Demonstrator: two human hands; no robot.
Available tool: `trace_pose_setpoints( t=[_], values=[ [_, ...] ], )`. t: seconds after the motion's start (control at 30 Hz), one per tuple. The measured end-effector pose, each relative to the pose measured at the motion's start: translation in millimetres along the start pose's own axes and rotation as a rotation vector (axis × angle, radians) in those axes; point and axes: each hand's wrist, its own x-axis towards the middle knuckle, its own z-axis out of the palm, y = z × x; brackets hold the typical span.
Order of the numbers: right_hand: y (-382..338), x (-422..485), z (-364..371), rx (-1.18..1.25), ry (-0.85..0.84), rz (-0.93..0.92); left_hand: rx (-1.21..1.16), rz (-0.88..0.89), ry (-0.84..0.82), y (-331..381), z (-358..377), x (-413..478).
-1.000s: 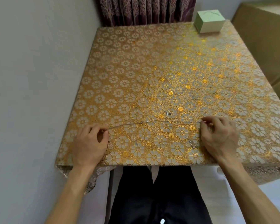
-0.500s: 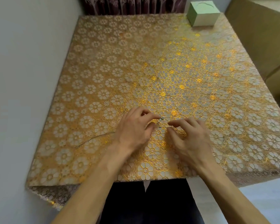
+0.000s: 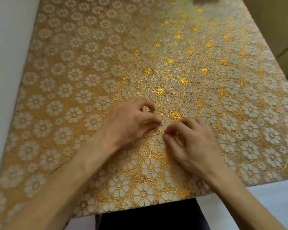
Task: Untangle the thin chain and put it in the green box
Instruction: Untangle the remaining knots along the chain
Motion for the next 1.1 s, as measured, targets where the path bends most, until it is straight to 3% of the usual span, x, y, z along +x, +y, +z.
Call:
trace_pose_setpoints(
  t=[0.2, 0.3, 0.5, 0.63, 0.77, 1.1],
  values=[
    [-5.2, 8.5, -2.3, -0.159, -0.093, -0.065, 0.001, -0.001, 0.019, -1.5, 8.8, 5.1],
    [-4.6, 9.8, -0.2, -0.163, -0.122, -0.083, -0.182, -0.121, 0.058, 0.2, 8.3, 3.5],
    [-5.2, 7.0, -3.2, 0.083, -0.149, -0.043, -0.532, -0.293, 0.065, 11.9, -0.8, -2.7],
    [-6.0, 9.2, -6.0, 0.382, -0.156, 0.028, -0.832, -0.454, 0.120, 16.5, -0.8, -3.6],
    [-9.7, 9.4, -10.9, 0.594, -0.115, 0.104, -1.055, -0.481, 0.152, 14.8, -3.3, -4.6],
    [-11.7, 18.2, -11.4, 0.544, -0.095, 0.143, -1.334, -0.571, 0.095, 17.2, -5.7, -13.0]
  ],
)
